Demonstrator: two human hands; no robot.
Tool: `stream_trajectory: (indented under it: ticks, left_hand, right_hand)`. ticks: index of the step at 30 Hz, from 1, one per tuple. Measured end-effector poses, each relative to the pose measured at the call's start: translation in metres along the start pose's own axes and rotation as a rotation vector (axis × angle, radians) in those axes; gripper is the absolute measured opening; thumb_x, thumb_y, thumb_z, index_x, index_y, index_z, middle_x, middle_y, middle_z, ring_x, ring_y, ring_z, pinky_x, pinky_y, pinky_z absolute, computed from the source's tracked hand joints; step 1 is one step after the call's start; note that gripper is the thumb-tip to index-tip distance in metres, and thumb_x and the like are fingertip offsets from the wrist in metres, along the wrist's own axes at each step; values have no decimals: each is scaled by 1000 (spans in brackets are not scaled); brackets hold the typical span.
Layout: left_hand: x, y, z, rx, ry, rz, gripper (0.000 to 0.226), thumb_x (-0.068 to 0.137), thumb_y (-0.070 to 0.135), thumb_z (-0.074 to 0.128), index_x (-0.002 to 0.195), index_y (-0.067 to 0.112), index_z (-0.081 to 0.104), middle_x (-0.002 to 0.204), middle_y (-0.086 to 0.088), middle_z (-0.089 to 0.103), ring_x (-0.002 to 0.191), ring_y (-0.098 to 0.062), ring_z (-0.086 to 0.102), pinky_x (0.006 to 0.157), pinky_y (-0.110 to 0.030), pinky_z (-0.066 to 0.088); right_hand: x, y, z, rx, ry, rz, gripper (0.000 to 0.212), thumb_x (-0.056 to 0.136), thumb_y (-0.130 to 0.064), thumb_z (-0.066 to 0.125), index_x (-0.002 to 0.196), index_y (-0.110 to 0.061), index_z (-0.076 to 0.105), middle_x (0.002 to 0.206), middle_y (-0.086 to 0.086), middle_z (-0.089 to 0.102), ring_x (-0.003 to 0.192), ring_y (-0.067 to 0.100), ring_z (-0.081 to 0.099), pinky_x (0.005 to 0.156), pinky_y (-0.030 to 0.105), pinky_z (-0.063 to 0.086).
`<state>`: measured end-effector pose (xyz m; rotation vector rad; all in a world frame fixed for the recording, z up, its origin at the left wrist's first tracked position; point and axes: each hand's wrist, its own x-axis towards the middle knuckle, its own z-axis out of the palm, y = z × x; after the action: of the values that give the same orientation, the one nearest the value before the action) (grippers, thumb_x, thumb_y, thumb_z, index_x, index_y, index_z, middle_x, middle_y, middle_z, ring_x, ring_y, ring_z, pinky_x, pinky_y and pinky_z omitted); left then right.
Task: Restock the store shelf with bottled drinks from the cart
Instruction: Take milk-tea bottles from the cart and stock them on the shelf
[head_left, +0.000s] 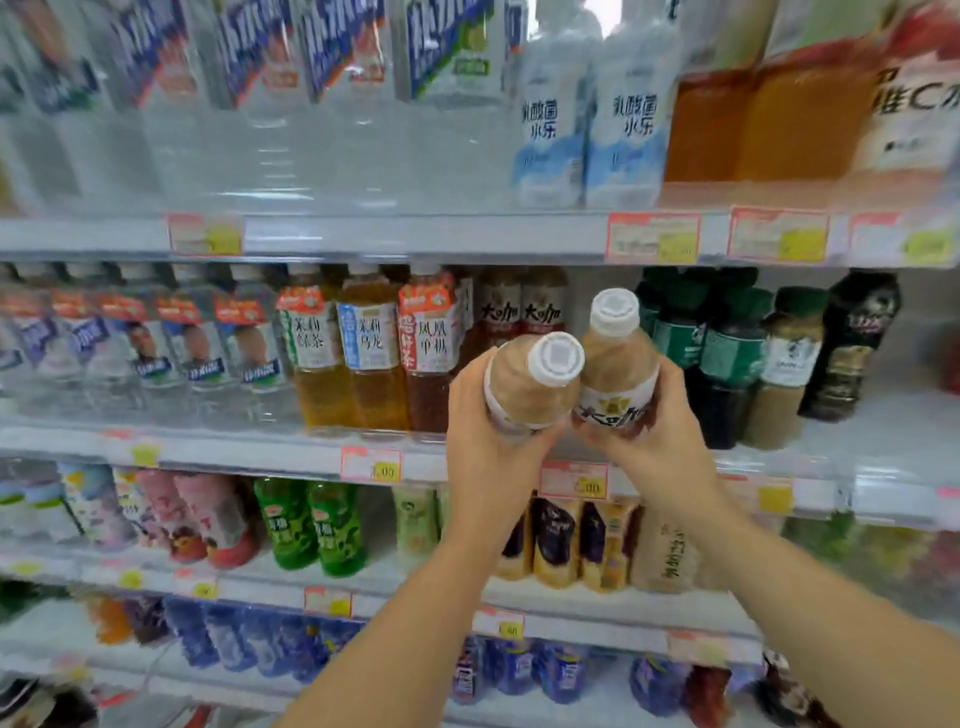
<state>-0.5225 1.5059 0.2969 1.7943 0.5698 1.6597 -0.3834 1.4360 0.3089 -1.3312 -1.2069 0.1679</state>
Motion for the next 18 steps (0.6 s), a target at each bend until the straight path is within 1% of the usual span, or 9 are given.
stream_trajectory:
  ticks: [2,3,5,7,9,12,13,15,18]
  left_hand:
    - [10,-4,8,12,-7,-15,71,67,30,83,120,52,41,121,25,47,115,7,46,89,-4,37]
    - [15,-7,11,17,-10,-23,72,67,30,83,119,53,40,122,25,46,115,7,46,89,-4,37]
    - [23,-15,15,22,-16,-39,74,66,28,83,118,56,38,122,26,46,115,10,45,88,-2,35]
    - [28,-24,19,47,-14,-56,75,66,26,83,117,57,37,122,25,46,114,11,44,89,-2,35]
    - [32,-32,25,78,8,-97,76,65,26,83,117,56,36,122,25,45,114,12,44,92,-4,36]
    - [41,-40,37,85,47,-184,75,64,26,83,125,40,42,124,16,46,112,10,45,96,-15,40]
    - [44,-43,40,92,51,-209,76,64,26,83,128,35,43,124,14,46,110,9,46,96,-18,40]
    - [50,-46,44,123,48,-253,77,65,26,83,131,29,43,124,10,47,109,3,47,96,-22,41]
    - [60,-52,45,177,20,-296,77,65,27,83,131,20,44,122,2,51,112,-11,50,98,-32,44]
  right_hand:
    - [14,9,5,12,28,20,79,67,-22,83,128,-36,33,116,-26,54,107,-8,54,84,13,46]
    - [20,14,9,7,45,25,80,67,-23,82,129,-33,33,115,-26,53,106,-8,55,83,12,45]
    - [33,23,18,-19,78,37,81,67,-24,82,131,-27,34,109,-23,55,99,-4,56,77,9,43]
    - [45,32,26,-41,94,59,79,67,-20,81,131,-23,35,106,-14,56,97,5,56,73,13,41]
    - [54,40,34,-52,95,82,76,67,-16,79,130,-21,36,107,-8,56,97,9,56,71,13,40]
    - [71,47,42,-105,99,100,67,69,-14,76,124,-19,38,106,-5,53,91,6,54,66,10,39]
    - [78,50,43,-126,93,111,63,70,-15,75,121,-18,38,101,-7,51,89,5,54,65,14,39]
    - [89,55,44,-151,72,167,61,72,-15,73,121,-10,37,93,-11,48,90,11,54,68,23,41]
    - [105,65,44,-144,92,268,58,74,-12,72,118,-5,34,97,3,54,93,21,57,70,30,46]
